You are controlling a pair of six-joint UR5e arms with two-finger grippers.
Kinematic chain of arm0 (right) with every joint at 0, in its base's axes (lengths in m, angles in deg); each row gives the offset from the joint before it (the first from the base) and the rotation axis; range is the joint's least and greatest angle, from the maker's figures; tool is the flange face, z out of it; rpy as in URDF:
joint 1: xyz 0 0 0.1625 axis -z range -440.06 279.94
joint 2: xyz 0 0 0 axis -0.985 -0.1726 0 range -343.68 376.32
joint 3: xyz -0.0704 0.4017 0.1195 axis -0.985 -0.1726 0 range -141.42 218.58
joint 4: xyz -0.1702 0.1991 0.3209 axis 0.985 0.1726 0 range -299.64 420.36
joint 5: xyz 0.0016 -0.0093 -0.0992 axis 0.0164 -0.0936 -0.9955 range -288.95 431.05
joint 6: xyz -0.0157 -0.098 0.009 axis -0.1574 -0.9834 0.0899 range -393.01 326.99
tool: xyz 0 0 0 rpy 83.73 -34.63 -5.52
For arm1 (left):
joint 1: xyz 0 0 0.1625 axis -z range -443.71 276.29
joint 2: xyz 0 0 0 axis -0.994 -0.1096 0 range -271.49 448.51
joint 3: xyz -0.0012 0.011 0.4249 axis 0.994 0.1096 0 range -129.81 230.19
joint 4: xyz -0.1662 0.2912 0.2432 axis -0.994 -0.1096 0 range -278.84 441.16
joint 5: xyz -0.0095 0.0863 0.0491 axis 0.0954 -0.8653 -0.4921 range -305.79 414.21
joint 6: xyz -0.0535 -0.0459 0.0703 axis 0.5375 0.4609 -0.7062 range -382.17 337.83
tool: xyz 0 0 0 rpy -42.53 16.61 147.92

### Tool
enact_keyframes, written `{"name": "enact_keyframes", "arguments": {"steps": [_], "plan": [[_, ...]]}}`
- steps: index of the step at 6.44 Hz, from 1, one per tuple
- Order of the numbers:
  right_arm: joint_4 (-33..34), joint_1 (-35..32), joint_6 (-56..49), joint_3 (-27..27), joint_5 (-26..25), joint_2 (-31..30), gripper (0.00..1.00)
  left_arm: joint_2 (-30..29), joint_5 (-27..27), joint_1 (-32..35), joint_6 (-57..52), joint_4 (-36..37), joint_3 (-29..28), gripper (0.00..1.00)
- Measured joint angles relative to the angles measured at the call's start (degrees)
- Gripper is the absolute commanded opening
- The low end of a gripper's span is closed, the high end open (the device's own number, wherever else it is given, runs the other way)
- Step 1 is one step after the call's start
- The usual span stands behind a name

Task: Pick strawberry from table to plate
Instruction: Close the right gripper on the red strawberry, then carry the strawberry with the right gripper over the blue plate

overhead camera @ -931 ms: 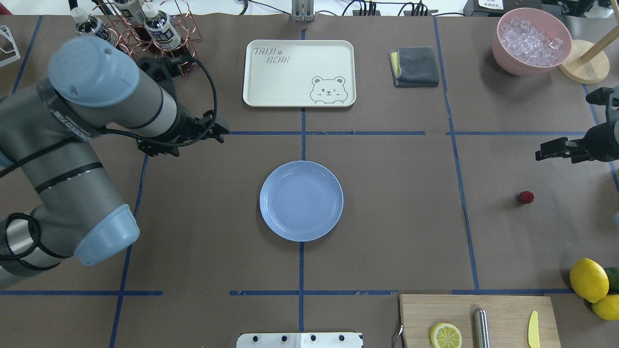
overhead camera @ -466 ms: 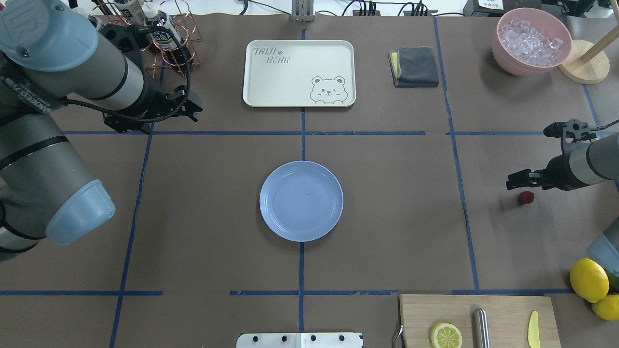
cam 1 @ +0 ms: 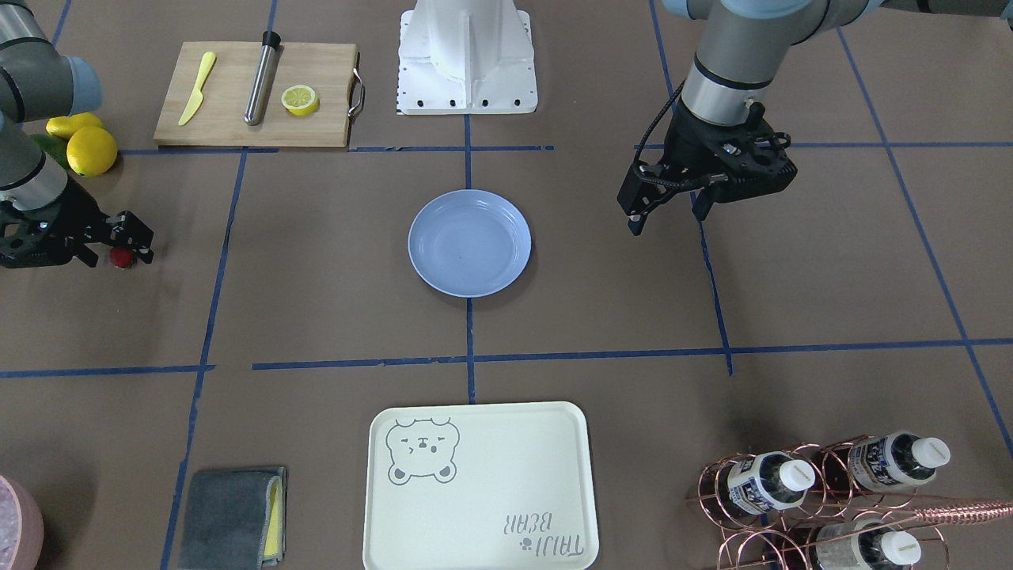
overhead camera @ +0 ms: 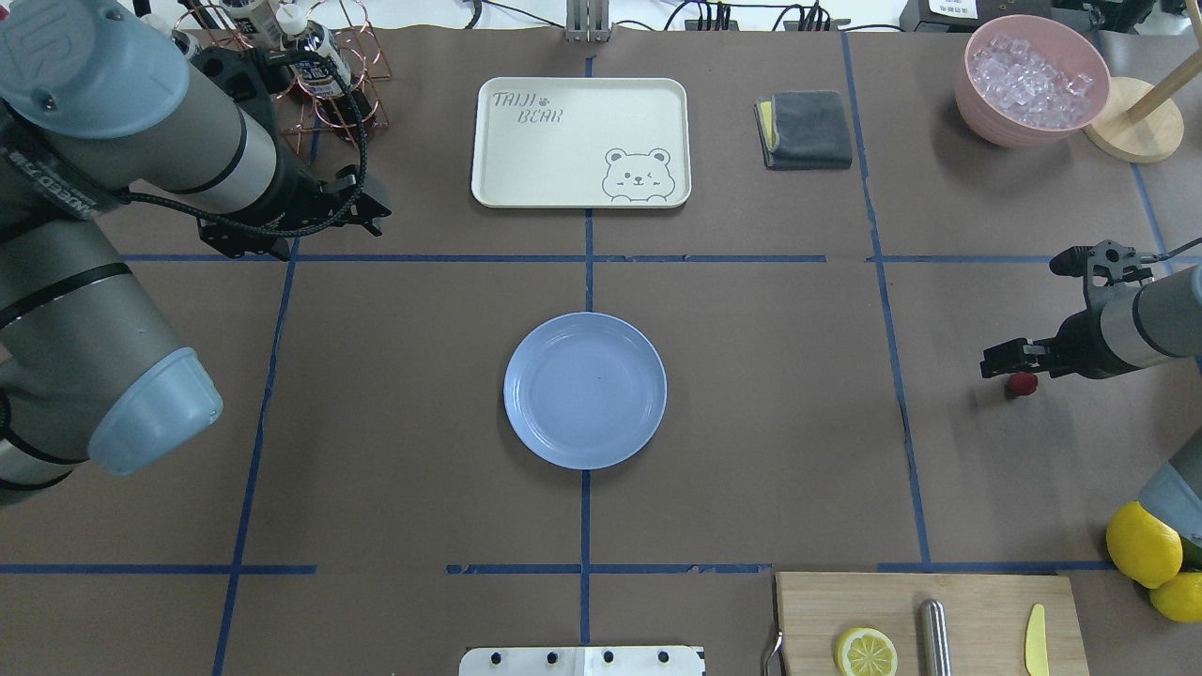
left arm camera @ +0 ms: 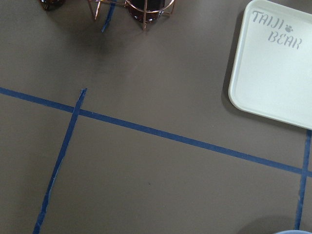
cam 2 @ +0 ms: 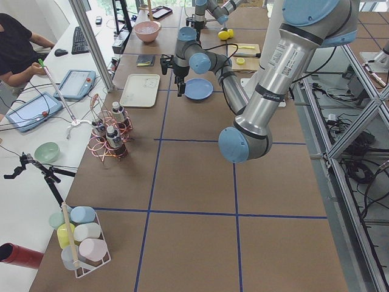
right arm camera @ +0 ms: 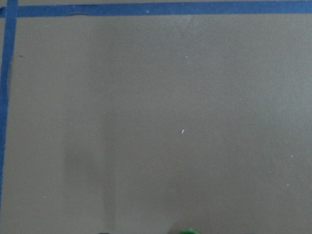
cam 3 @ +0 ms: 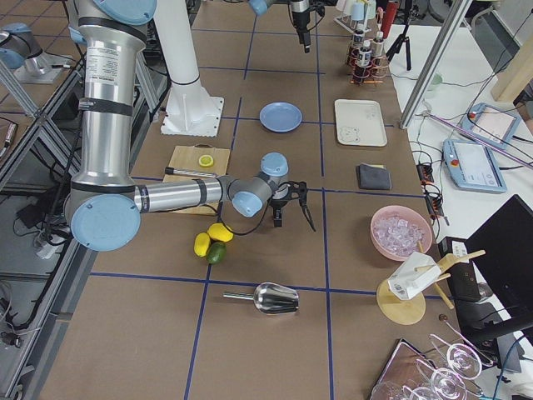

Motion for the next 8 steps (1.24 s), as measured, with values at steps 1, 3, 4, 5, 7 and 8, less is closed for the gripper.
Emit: {"name": "enact_keyframes", "arguments": {"steps": [1, 3, 4, 5, 7, 8], "plan": [[0.05, 0.06, 0.0, 0.0, -0.01, -0.25, 0.63, 0.02, 0.01, 0.0, 0.02, 0.0, -0.02, 1.0], [0.08, 0.07, -0.06, 0.19, 0.05, -0.39, 0.13, 0.02, 0.02, 0.0, 0.04, 0.0, -0.03, 1.0], [0.08, 0.01, -0.08, 0.35, 0.07, -0.44, 0.0, 0.02, 0.0, 0.0, 0.06, 0.0, -0.03, 1.0], [0.08, -0.1, -0.21, 0.69, 0.08, -0.67, 0.0, 0.02, -0.02, 0.01, 0.06, 0.0, -0.03, 1.0], [0.17, -0.22, -0.66, 3.92, 0.5, -2.13, 0.0, 0.26, -0.05, 0.15, 0.02, 0.0, 0.09, 1.0], [2.07, -0.28, -0.67, 7.15, 0.98, -2.42, 0.0, 0.79, -0.09, 0.44, -0.84, 0.02, 0.18, 1.0]]}}
